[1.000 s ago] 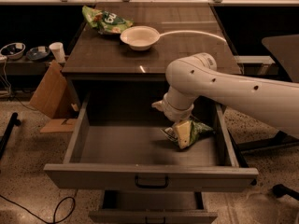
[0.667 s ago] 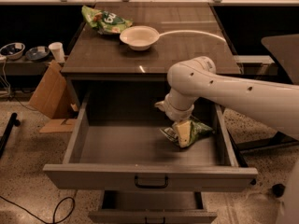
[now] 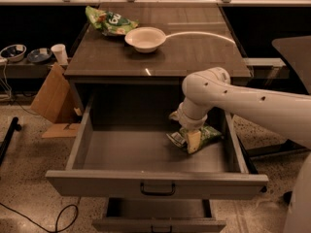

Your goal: Pick green jalapeno chip bag from top drawer and place on counter

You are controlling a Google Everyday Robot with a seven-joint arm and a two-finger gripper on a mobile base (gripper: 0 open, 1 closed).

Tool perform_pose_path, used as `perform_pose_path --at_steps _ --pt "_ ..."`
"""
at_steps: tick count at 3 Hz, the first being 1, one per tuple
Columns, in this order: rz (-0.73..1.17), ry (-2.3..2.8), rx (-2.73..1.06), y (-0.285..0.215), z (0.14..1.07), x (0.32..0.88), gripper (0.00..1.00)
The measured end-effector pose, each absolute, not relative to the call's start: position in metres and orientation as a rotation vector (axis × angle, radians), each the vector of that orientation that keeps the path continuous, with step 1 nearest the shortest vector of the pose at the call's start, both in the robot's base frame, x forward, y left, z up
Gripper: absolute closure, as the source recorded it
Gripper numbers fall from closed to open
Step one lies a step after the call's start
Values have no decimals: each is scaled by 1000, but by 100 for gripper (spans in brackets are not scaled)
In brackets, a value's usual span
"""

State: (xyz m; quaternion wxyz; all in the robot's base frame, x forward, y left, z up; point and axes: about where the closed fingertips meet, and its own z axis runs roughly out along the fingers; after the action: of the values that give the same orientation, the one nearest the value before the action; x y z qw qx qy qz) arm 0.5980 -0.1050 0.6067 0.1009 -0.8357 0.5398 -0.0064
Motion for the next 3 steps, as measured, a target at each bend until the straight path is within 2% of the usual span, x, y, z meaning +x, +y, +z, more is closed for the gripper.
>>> perform_pose_path --at_steps 2,3 --pt "-109 1735 -2388 -152 634 578 65" --pt "-209 1791 -2361 -178 683 565 89"
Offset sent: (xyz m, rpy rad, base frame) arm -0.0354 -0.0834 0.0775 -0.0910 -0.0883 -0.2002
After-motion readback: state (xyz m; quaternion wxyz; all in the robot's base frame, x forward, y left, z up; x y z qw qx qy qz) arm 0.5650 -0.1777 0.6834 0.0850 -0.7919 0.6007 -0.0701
